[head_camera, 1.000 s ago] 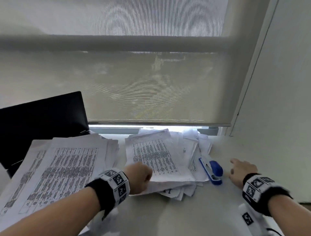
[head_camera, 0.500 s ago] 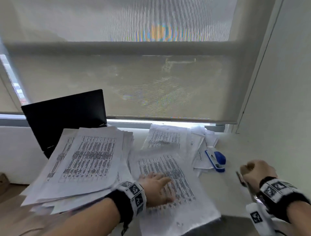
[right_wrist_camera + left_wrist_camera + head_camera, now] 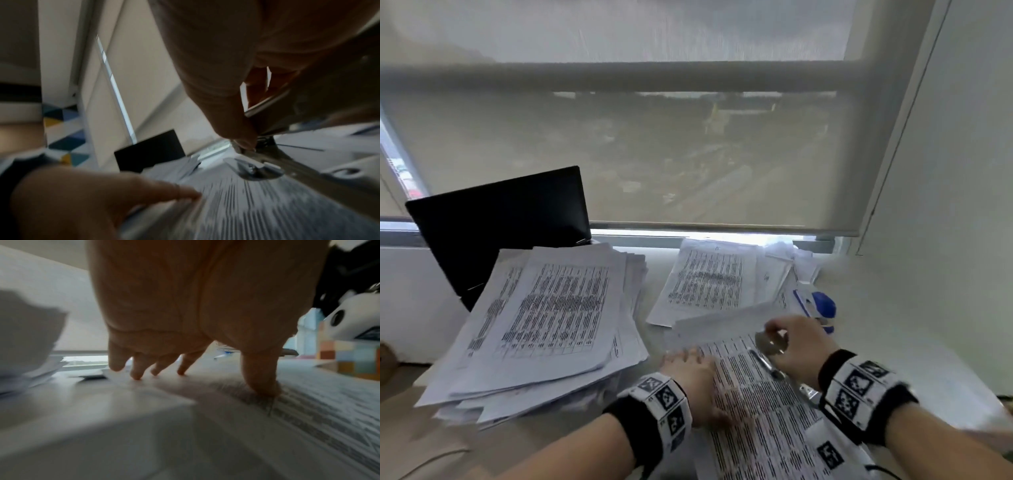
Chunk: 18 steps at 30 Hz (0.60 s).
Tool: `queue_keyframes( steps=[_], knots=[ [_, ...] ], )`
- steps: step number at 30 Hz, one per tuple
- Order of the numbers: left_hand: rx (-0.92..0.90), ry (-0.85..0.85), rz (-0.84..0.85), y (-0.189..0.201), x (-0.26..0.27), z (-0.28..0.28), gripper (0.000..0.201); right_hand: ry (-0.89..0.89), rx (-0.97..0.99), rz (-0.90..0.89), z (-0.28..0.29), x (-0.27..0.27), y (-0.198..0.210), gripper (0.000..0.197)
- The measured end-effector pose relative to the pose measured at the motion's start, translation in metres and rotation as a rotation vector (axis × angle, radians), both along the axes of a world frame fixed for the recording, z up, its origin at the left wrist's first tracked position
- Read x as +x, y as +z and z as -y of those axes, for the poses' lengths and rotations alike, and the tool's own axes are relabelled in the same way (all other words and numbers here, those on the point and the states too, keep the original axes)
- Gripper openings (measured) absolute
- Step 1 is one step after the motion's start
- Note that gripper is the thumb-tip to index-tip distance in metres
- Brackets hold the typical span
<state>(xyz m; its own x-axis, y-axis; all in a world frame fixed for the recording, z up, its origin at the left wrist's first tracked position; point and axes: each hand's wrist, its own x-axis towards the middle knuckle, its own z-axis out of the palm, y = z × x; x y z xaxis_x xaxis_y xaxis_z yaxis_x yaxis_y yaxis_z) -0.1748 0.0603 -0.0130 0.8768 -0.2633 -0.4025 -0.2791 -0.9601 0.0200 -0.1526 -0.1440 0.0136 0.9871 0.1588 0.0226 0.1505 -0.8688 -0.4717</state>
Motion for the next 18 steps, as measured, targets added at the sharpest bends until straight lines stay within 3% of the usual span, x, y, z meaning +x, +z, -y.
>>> queue_keyframes(
  steps=[3,7,15,18],
  knots=[
    [0.001,0.0,-0.007,-0.009,0.002,-0.012,0.127,0.057,-0.065,-0.056,-0.019,0.006,-0.014,0.043],
    [-0.054,0.063,-0.022,-0.008,0.016,-0.028,0.112,0.068,-0.1,-0.078,-0.032,0.012,-0.027,0.046],
    [-0.092,0.082,-0.04,-0.011,0.026,-0.036,0.122,0.132,-0.214,-0.081,-0.079,0.051,-0.026,0.016],
    [-0.101,0.079,-0.026,-0.016,0.029,-0.038,0.125,0.141,-0.247,-0.063,-0.097,0.064,-0.023,0.032]
  ],
)
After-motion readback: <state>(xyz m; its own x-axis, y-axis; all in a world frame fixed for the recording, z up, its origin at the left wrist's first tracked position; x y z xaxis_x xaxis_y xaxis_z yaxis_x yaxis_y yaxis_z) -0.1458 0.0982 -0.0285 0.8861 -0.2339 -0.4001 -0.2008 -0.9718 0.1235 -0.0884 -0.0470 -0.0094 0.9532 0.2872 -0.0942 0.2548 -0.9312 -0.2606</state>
